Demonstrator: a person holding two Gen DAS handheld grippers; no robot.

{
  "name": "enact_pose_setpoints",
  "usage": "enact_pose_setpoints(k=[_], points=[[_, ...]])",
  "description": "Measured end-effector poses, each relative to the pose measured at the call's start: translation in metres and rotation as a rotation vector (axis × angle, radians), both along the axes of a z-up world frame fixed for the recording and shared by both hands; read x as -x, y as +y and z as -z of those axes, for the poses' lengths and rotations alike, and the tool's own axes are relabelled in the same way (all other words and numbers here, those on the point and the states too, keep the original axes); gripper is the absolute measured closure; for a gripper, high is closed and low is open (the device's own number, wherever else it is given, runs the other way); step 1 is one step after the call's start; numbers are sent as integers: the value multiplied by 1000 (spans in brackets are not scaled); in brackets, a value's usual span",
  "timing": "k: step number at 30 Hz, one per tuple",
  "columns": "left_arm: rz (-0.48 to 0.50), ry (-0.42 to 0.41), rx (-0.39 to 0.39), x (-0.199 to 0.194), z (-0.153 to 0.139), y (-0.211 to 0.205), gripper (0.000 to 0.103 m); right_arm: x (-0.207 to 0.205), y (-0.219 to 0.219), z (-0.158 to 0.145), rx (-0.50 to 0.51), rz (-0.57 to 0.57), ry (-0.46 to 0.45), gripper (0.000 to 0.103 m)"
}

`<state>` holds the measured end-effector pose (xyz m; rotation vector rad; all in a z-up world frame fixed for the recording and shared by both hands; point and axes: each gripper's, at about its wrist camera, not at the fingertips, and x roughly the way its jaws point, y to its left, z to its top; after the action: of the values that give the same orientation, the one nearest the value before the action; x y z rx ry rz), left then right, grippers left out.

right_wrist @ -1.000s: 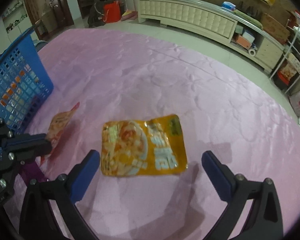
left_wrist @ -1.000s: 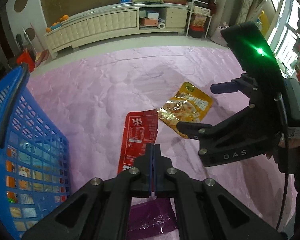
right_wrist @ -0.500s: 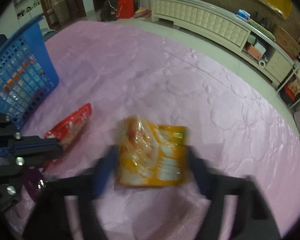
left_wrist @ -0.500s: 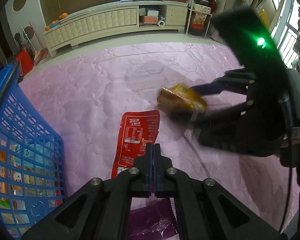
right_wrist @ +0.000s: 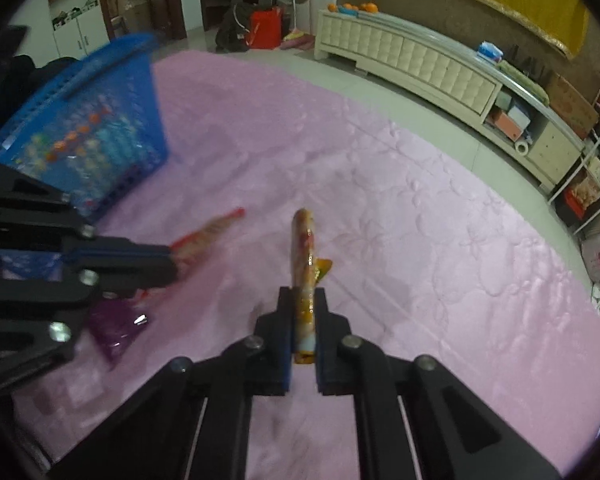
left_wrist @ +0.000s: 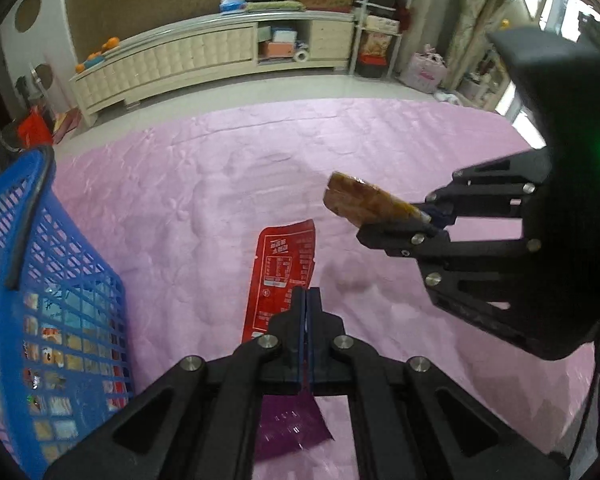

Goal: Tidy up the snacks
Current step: 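Carry the red pack and gold pouch over the blue basket with both tools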

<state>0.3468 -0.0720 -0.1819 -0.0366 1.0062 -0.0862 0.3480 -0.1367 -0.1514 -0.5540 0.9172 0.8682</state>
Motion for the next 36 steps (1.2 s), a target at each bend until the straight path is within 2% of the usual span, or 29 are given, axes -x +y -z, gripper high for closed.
enact_pose_setpoints(k=[1,16,23,27,36], points=[[13,-6,-3,4,-5,-2,103,5,-2,-7,2,19,-33,92],[110,-120,-17,77,-81,-9,103,108,-15,-90,-22,-14,-129,92],[116,-177,16,112,-116,13,103,146,-10,-127,-37,11,-165,92],[119,-205,7,136,-129,29,103,167,4,-146,-49,11,-186,91],[93,-238,4,163,-155,86,103,191,52,-164,-72,-1,-196,91]])
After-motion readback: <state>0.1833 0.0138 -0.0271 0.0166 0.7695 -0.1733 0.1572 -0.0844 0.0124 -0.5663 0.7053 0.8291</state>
